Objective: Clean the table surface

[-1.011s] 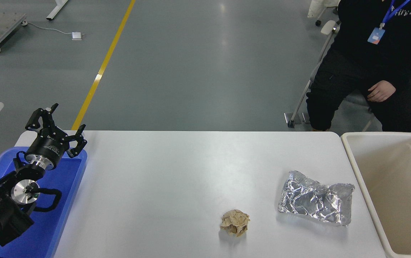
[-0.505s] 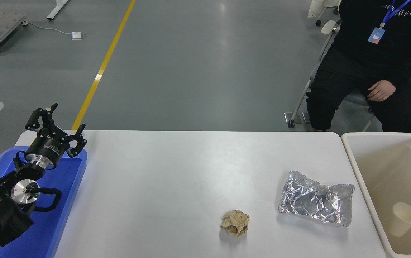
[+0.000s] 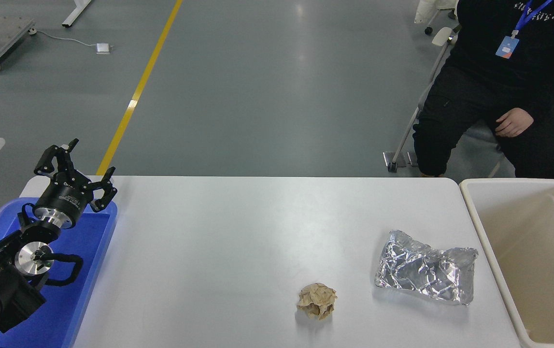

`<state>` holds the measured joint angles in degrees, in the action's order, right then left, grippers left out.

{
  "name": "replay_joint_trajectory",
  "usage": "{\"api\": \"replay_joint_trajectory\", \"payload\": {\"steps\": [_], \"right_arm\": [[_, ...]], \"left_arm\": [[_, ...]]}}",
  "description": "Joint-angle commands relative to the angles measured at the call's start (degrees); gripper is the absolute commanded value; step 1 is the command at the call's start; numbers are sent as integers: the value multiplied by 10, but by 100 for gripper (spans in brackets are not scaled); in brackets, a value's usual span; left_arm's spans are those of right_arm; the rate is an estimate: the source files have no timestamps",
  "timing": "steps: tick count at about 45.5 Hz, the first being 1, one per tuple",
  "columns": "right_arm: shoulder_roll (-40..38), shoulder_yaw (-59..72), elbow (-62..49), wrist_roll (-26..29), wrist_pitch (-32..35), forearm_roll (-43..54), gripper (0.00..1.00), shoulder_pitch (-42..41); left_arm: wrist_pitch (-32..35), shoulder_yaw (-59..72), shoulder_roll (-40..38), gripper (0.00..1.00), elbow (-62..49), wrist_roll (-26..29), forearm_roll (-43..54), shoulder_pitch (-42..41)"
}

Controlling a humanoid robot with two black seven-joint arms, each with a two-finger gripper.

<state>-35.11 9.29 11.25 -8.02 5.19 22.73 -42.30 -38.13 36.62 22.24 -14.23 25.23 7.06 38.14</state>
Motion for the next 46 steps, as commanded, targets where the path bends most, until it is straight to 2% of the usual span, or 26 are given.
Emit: {"api": "replay_joint_trajectory", "payload": {"steps": [1, 6, 13, 21, 30, 38, 46], "right_arm": [[-76, -391, 234, -3, 1, -1, 100, 45], [-49, -575, 322, -3, 1, -1, 100, 87], [32, -616, 347, -3, -1, -1, 100, 90], [166, -719, 348, -4, -7, 0, 100, 99], [257, -754, 339, -12, -12, 5, 100, 100], [344, -784, 309, -67, -11, 10, 100, 100], [351, -792, 291, -82, -13, 12, 100, 99]], "left_arm": [[1, 0, 0, 100, 0, 0, 1, 0], [0, -1, 0, 100, 0, 0, 0, 0], [0, -1, 0, 100, 0, 0, 0, -1], [0, -1, 0, 100, 0, 0, 0, -1], [0, 0, -1, 100, 0, 0, 1, 0], [0, -1, 0, 100, 0, 1, 1, 0], [0, -1, 0, 100, 0, 0, 1, -1]]}}
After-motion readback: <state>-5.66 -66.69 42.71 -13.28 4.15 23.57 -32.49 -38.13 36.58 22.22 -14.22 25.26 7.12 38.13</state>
